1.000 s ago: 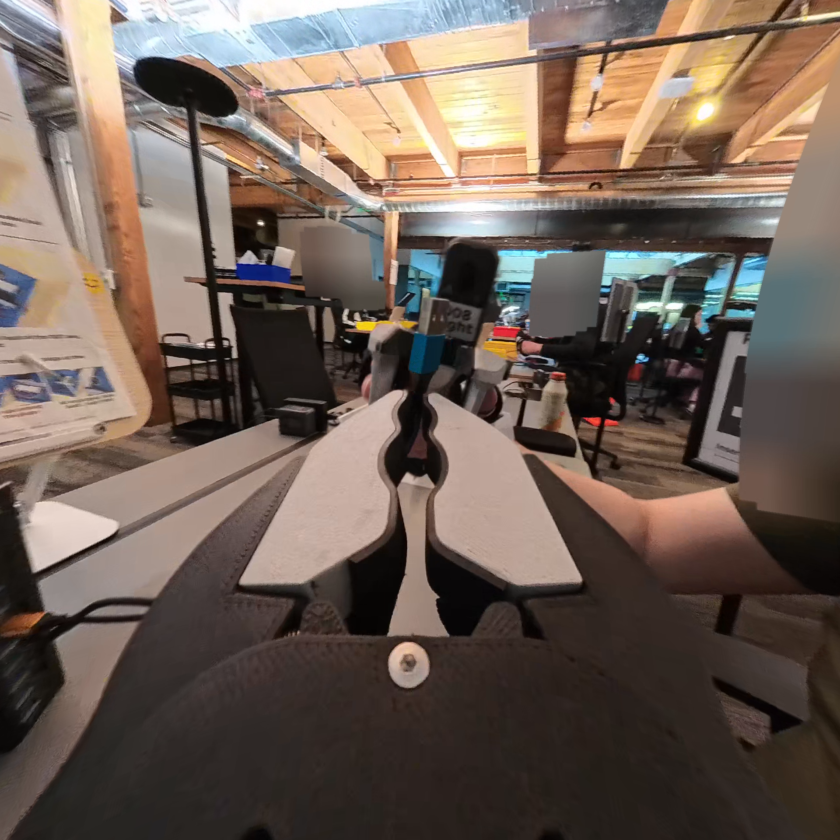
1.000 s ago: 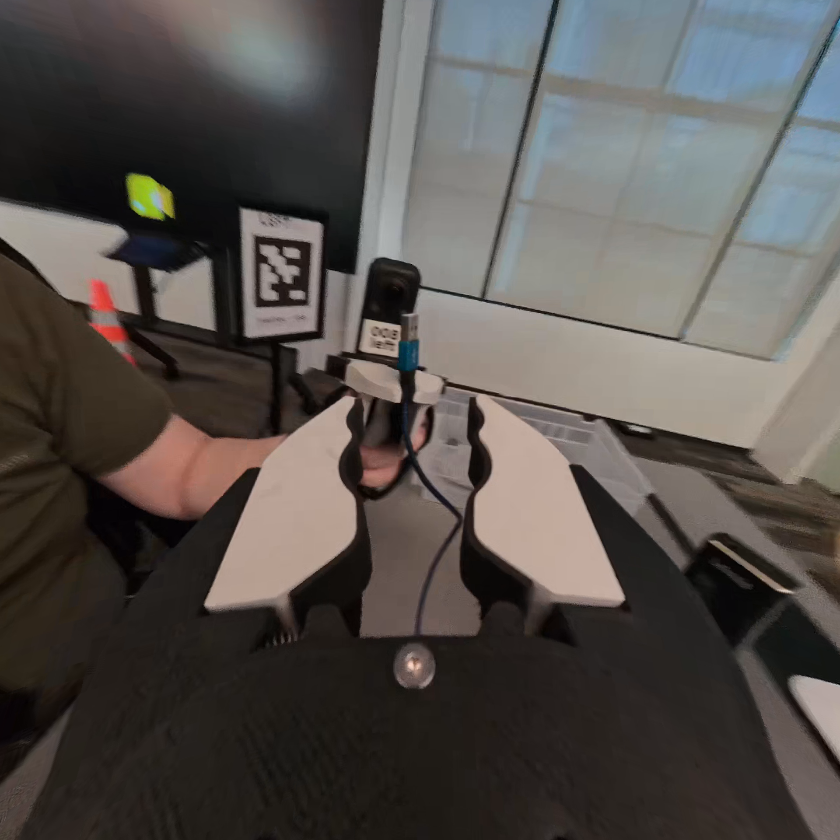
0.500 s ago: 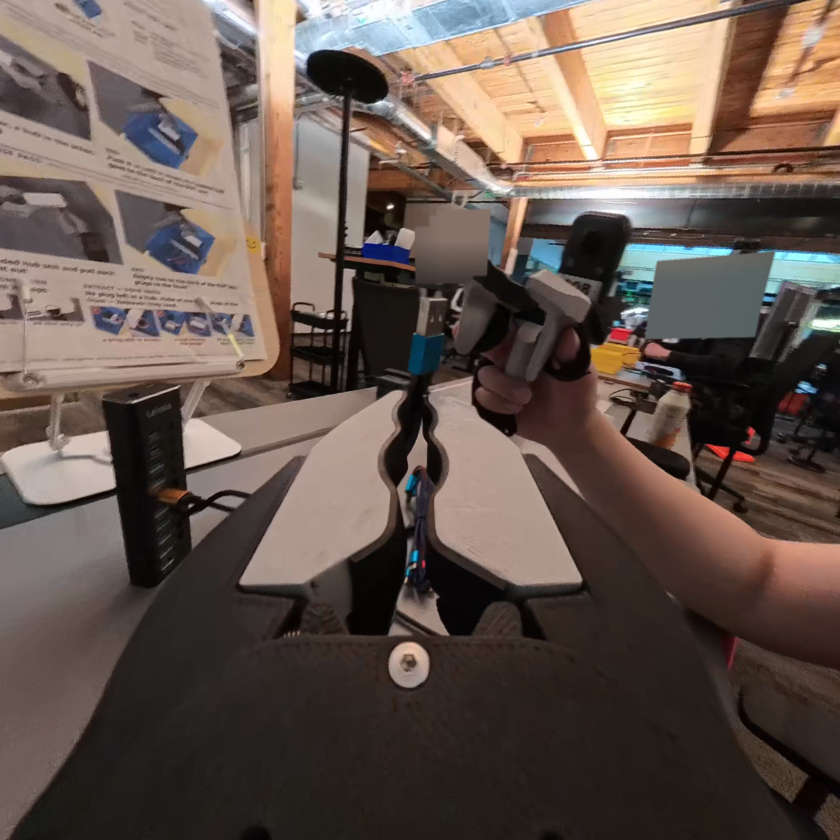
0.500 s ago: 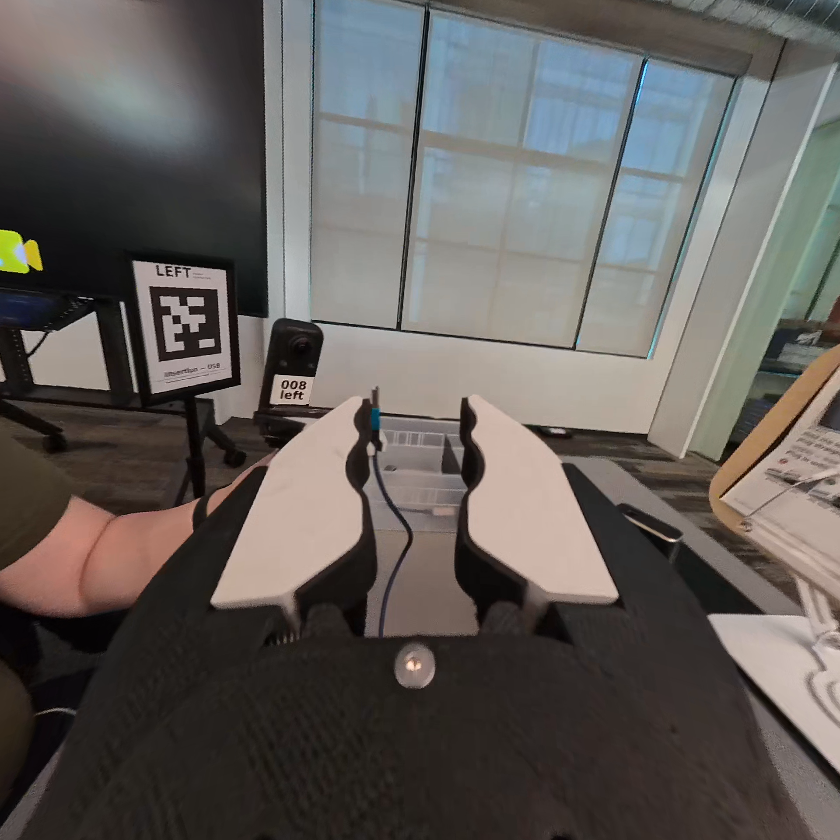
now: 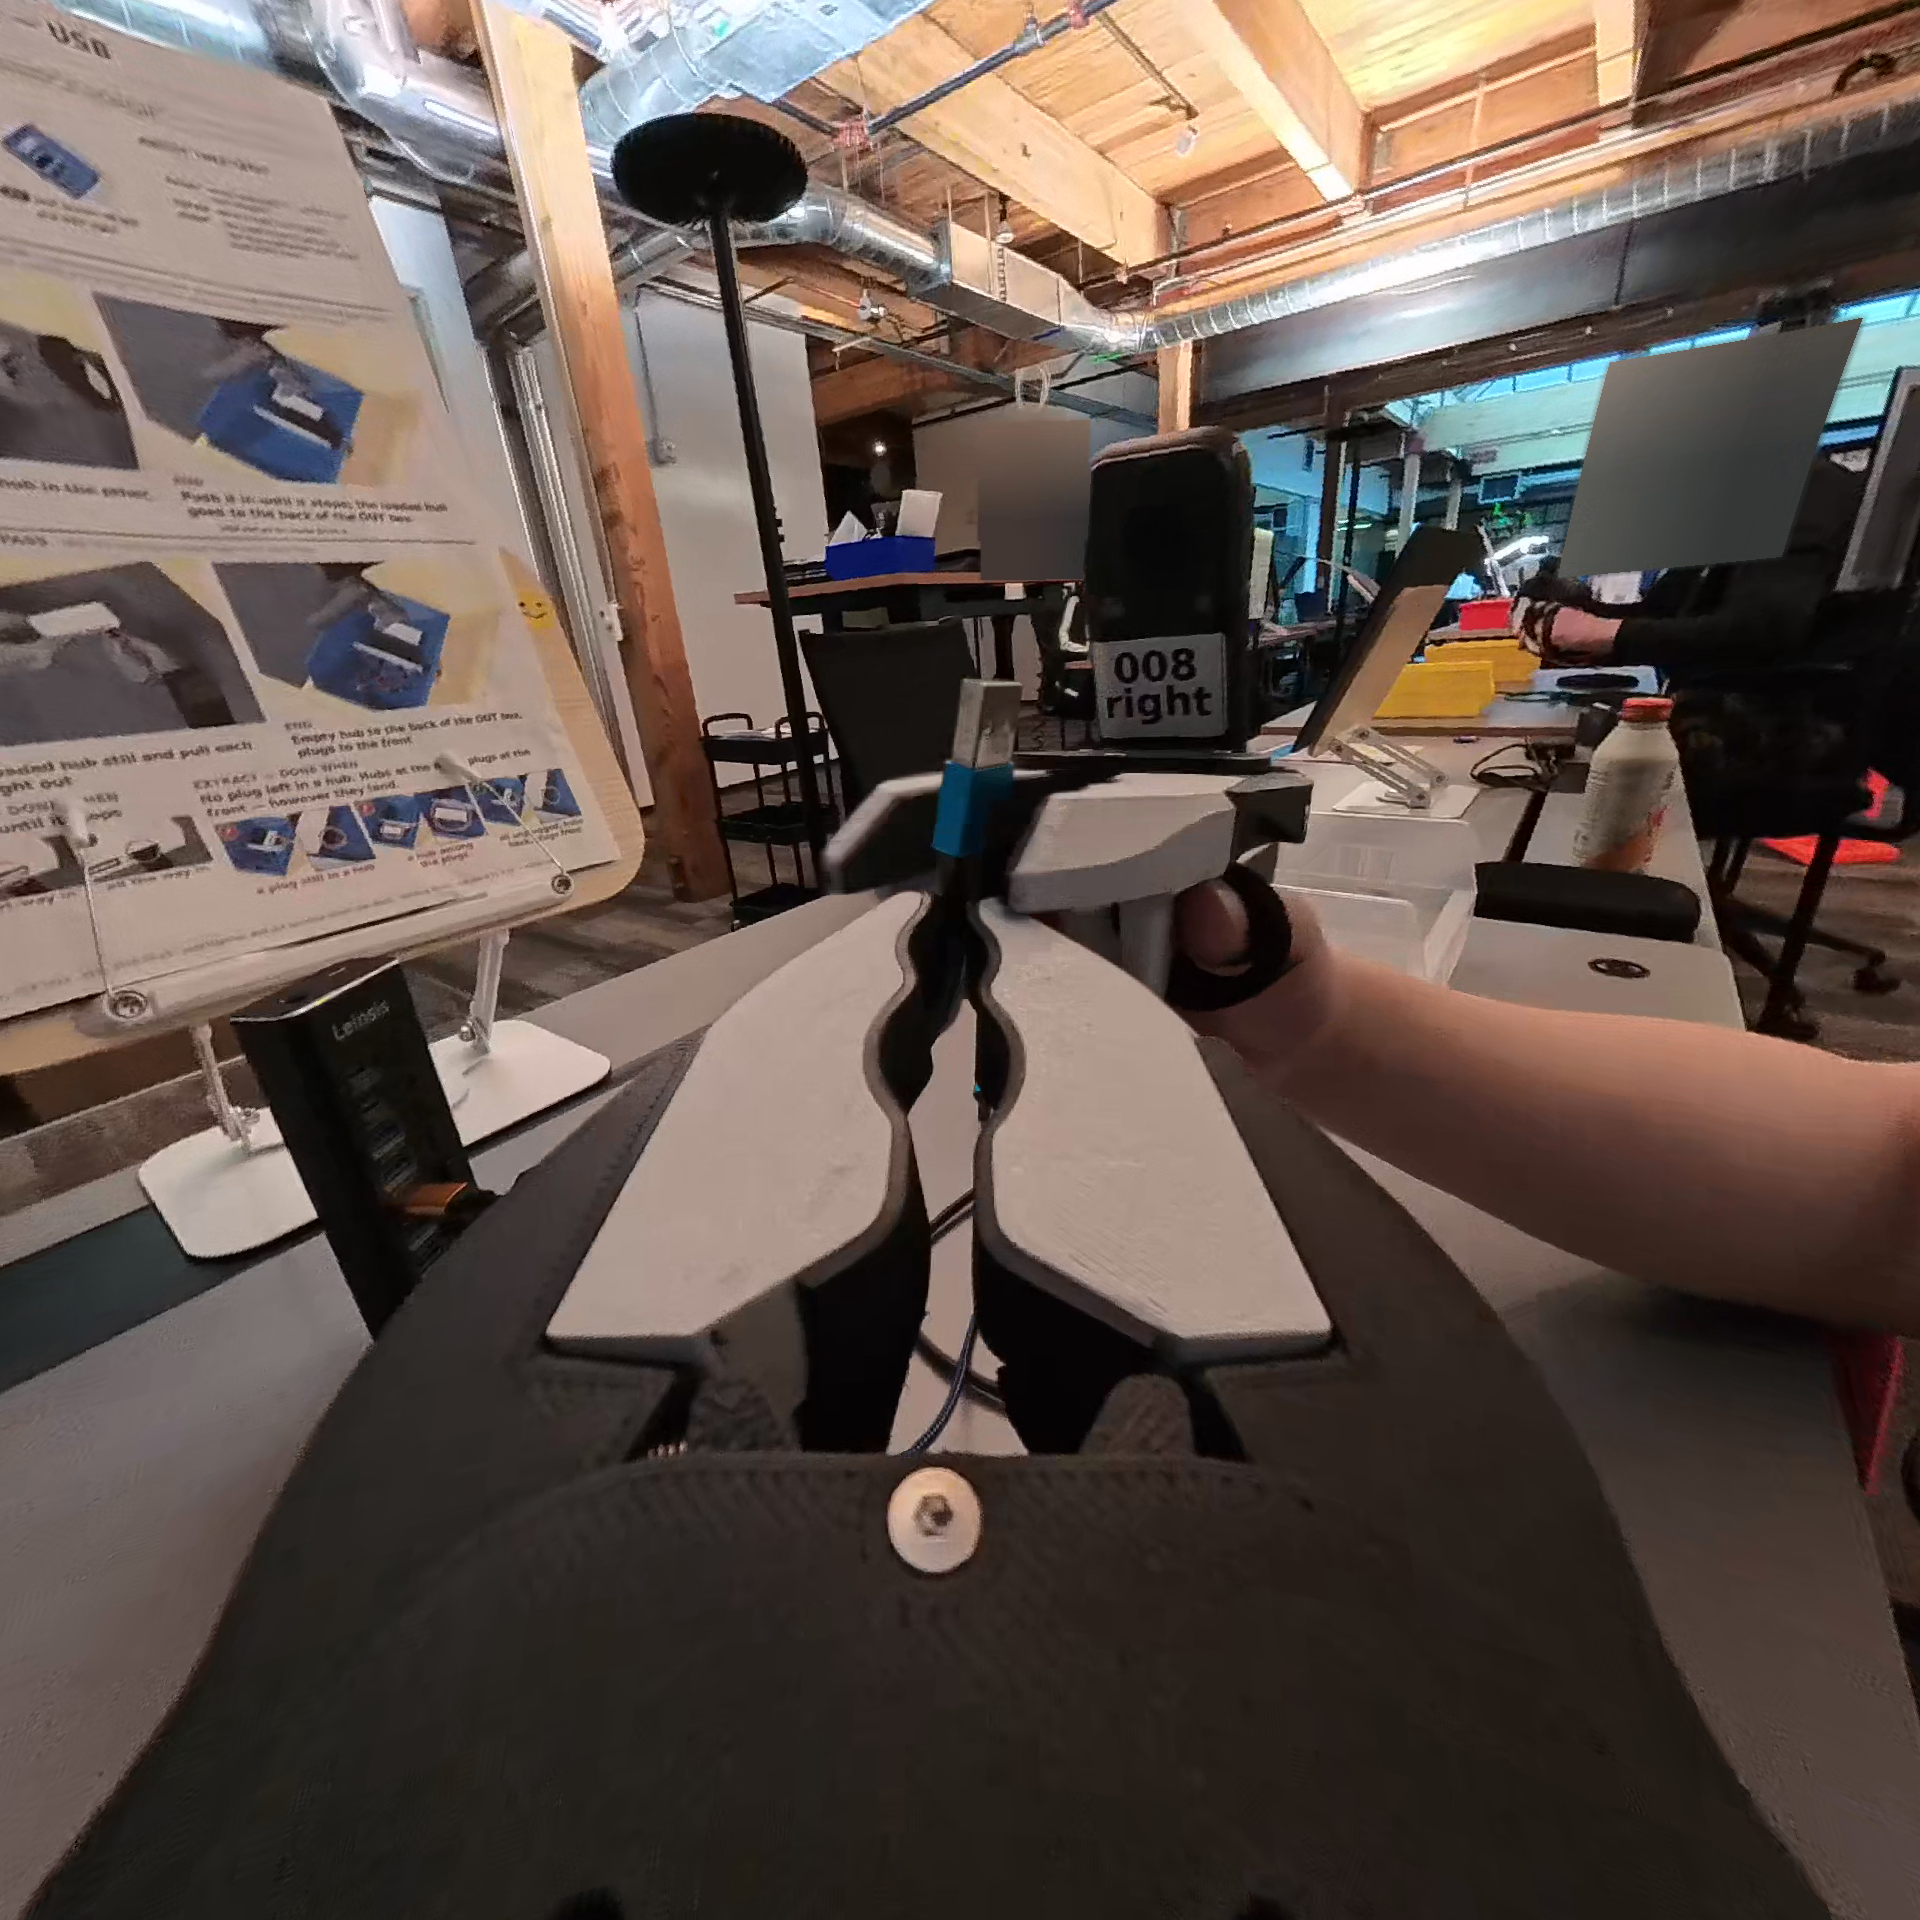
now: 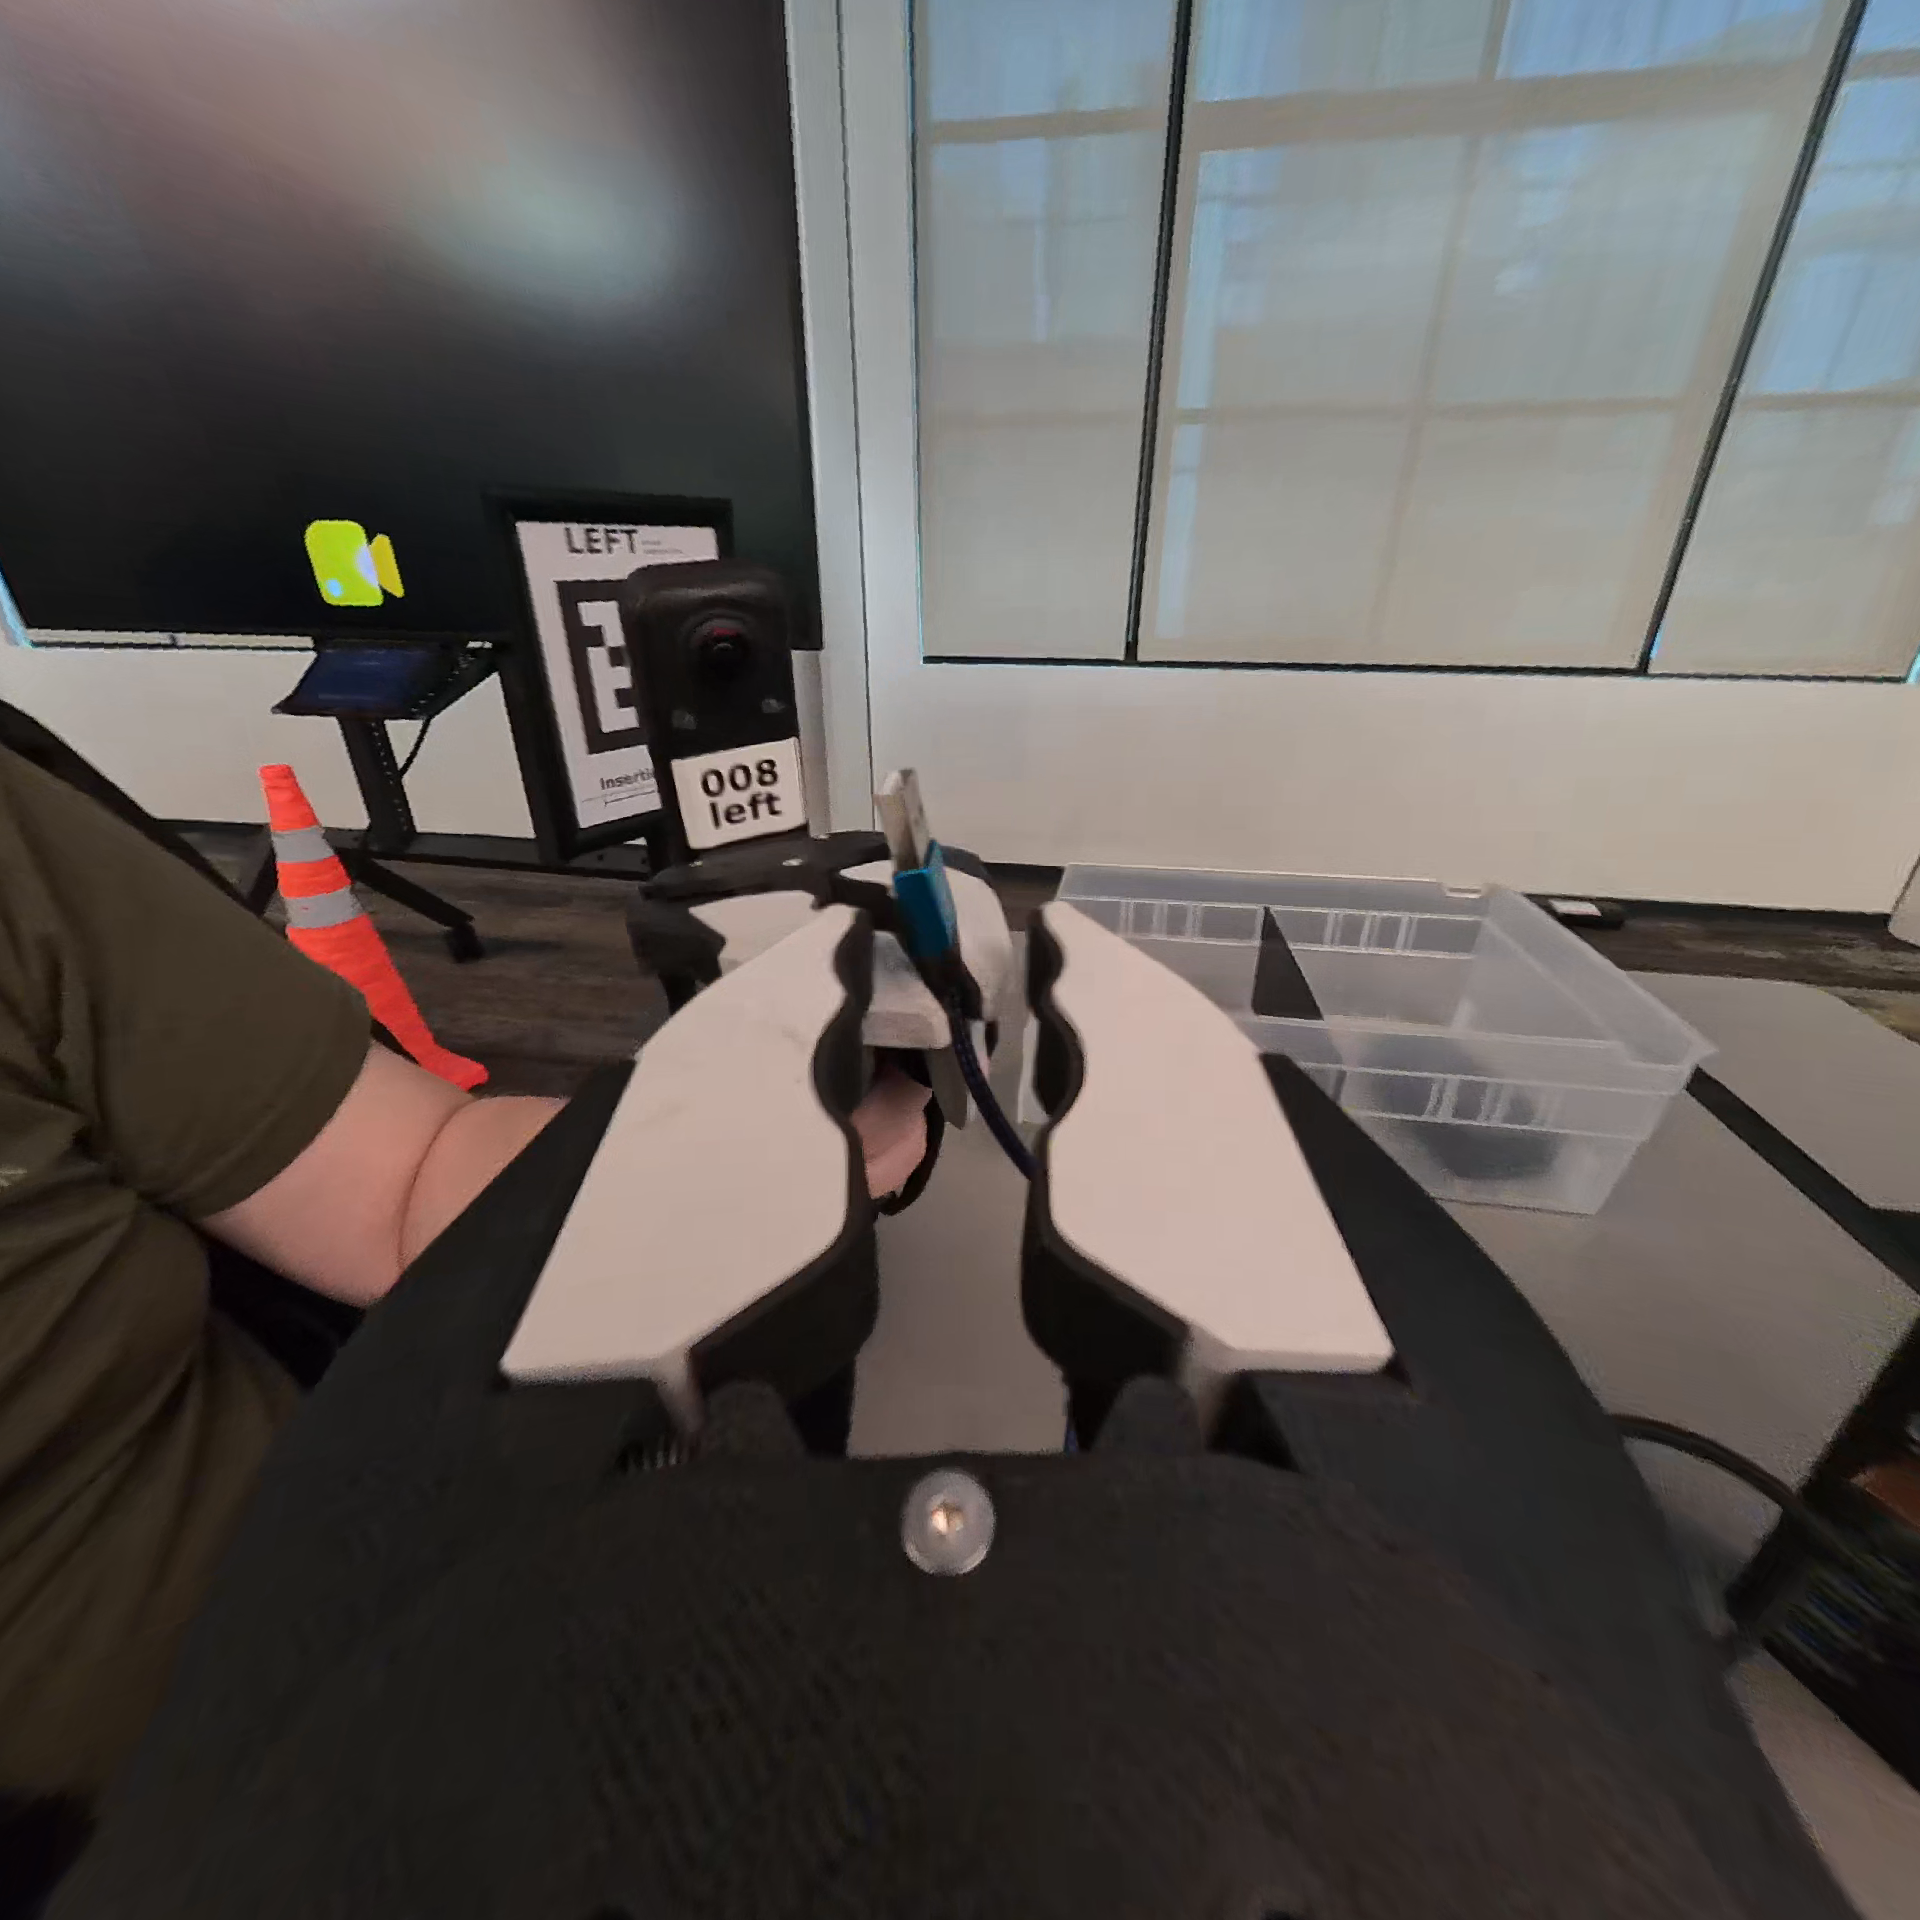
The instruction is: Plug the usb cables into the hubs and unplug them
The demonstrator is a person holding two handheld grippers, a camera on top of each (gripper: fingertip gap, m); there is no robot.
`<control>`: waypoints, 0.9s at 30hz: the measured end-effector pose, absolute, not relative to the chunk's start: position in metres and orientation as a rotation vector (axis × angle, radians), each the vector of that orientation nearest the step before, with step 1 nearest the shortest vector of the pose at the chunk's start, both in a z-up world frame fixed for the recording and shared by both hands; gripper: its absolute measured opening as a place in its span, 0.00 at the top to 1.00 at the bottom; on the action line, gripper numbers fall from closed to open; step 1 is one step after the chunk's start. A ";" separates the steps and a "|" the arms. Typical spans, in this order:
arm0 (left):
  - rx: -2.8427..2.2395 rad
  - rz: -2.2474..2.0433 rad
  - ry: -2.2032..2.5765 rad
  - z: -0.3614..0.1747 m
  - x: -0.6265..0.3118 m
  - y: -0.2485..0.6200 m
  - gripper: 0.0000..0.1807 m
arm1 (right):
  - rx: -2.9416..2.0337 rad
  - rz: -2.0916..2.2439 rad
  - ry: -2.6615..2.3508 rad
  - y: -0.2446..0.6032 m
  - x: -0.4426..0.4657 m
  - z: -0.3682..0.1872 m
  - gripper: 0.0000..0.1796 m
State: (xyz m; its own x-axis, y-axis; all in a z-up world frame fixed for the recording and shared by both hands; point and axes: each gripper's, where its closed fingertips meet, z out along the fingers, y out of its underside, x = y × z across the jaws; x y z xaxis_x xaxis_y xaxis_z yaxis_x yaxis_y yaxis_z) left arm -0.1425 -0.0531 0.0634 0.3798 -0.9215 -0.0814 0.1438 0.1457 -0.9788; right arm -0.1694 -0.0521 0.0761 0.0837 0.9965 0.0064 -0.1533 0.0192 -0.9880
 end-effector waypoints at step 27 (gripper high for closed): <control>-1.315 -0.845 0.850 0.047 -0.212 -0.080 0.82 | -1.202 1.299 -1.240 -0.067 -0.201 0.014 0.97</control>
